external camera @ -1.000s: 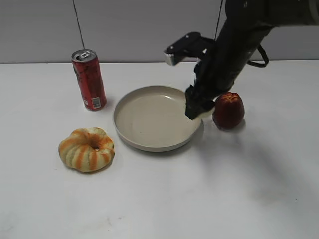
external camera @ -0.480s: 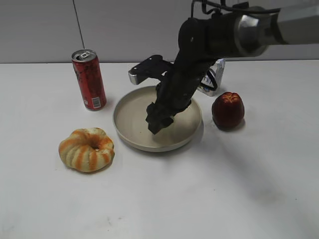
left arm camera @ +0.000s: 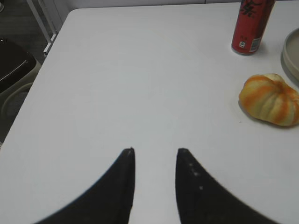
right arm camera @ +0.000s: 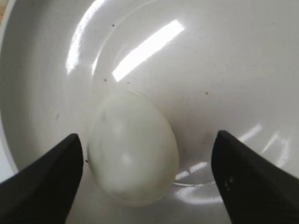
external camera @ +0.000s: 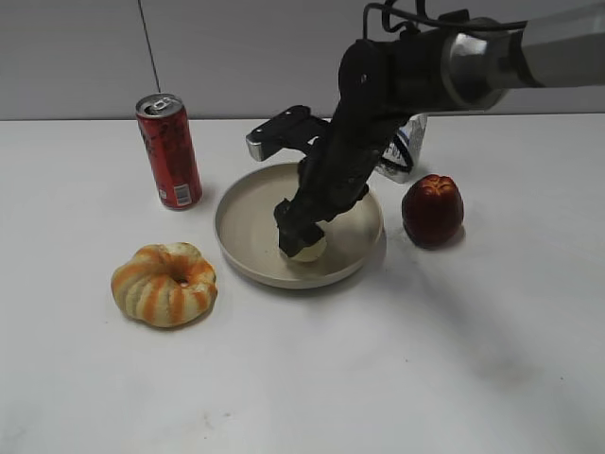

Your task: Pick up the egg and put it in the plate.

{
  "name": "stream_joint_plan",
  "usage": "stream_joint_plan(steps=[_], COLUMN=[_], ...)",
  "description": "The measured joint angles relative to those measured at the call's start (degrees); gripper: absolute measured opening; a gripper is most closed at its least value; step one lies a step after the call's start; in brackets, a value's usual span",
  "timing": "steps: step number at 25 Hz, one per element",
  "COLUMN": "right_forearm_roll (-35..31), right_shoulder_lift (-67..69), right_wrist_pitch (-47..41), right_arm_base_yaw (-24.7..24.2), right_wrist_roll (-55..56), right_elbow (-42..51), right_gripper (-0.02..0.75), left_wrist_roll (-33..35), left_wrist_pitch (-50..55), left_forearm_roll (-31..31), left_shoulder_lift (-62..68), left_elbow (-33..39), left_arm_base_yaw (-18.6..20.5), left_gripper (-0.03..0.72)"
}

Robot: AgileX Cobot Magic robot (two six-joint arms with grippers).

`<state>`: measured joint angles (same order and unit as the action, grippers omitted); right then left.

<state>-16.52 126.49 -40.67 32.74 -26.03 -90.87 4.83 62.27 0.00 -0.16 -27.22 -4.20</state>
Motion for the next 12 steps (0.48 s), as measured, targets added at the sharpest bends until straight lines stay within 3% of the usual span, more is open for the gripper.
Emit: stream_joint_plan(steps=[12], right_forearm_roll=[16.52], right_shoulder_lift=[-21.57], right_wrist_pitch=[-18.01], right_arm_base_yaw=[-2.17], right_wrist_roll=[16.85], right_elbow=[-6.01], right_gripper=[0.657], left_wrist_roll=[0.00], left_wrist_pitch=[0.00], left_forearm_roll=[0.00], left_shoulder_lift=[0.00], left_elbow=[0.00], left_arm_base_yaw=[0.00], left_gripper=[0.235])
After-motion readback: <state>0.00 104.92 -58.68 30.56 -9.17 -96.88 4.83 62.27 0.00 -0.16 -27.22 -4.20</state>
